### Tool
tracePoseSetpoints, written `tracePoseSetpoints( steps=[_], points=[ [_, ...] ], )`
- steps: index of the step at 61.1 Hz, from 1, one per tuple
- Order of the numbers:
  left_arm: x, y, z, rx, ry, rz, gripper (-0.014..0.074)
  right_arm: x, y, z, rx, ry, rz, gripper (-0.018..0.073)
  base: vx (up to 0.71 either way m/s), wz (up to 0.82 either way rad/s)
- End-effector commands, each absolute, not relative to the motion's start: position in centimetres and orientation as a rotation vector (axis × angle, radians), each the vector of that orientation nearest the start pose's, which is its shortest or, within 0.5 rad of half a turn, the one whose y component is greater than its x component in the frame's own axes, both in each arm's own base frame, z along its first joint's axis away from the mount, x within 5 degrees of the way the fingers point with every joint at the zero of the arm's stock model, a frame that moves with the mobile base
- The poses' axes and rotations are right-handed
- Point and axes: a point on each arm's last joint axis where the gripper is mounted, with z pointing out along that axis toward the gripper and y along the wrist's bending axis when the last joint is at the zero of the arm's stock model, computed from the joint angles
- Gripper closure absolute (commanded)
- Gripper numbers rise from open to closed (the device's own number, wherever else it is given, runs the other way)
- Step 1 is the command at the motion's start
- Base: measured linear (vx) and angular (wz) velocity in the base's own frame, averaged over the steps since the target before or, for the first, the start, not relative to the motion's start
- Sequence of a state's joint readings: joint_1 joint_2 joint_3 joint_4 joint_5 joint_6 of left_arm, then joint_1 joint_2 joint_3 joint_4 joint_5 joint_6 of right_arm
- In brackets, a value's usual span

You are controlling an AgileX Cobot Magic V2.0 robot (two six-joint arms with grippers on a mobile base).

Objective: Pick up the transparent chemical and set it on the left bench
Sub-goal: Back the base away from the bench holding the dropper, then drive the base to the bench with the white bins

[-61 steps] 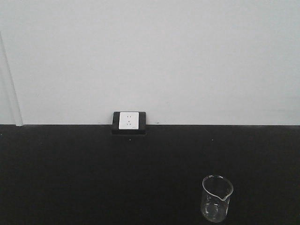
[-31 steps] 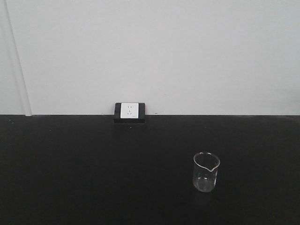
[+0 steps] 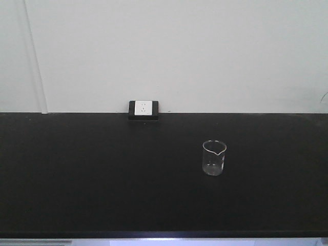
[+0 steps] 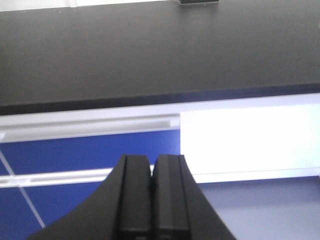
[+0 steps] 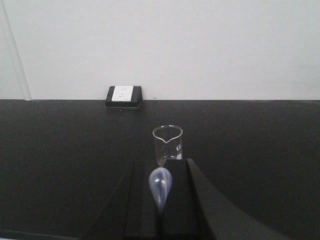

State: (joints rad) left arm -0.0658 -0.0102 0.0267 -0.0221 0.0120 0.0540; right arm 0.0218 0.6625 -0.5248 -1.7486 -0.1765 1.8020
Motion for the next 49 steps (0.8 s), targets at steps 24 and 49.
tracePoseSetpoints(
  steps=[24,49],
  points=[
    [5.50,-0.36,20.63,0.064,1.429,-0.035,0.0600,14.08,1.57,34.01,-0.119,1.615,0.139,0.0562,-0.37,0.36],
    [5.50,-0.36,20.63,0.064,1.429,-0.035,0.0600,14.06,1.58,34.02,-0.120,1.615,0.140,0.0562,-0.31,0.71]
  ],
)
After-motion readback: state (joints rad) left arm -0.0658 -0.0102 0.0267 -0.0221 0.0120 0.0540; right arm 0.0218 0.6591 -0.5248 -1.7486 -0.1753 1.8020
